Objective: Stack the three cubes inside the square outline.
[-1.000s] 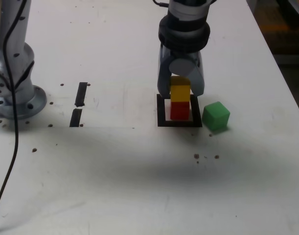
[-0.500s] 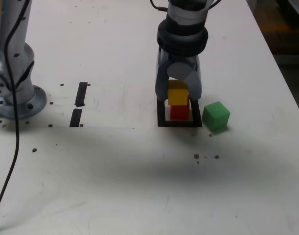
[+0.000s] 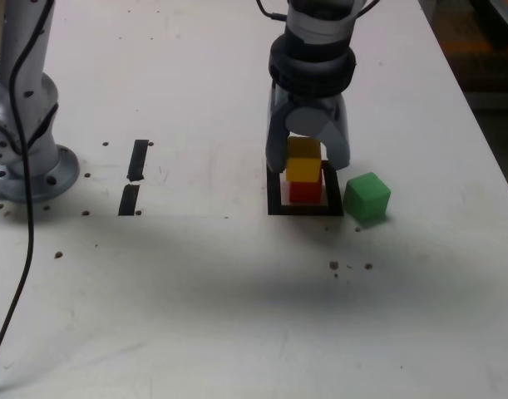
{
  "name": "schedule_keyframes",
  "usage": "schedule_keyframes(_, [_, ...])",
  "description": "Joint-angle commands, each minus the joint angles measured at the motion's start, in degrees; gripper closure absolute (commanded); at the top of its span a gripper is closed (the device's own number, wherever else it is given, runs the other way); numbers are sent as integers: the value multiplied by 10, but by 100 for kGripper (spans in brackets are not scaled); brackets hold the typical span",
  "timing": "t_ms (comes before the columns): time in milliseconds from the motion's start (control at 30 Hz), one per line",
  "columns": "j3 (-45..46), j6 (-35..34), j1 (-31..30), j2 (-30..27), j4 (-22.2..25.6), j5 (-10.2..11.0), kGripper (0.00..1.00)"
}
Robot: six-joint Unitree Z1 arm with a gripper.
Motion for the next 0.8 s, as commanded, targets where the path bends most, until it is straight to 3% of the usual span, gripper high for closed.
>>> schedule_keyframes(0, [-3, 2, 1, 3, -2, 1, 35])
schedule_keyframes(433, [3, 1, -1, -9, 11, 7, 16])
schedule_keyframes(767, [-31, -20, -6, -50, 126, 61, 13])
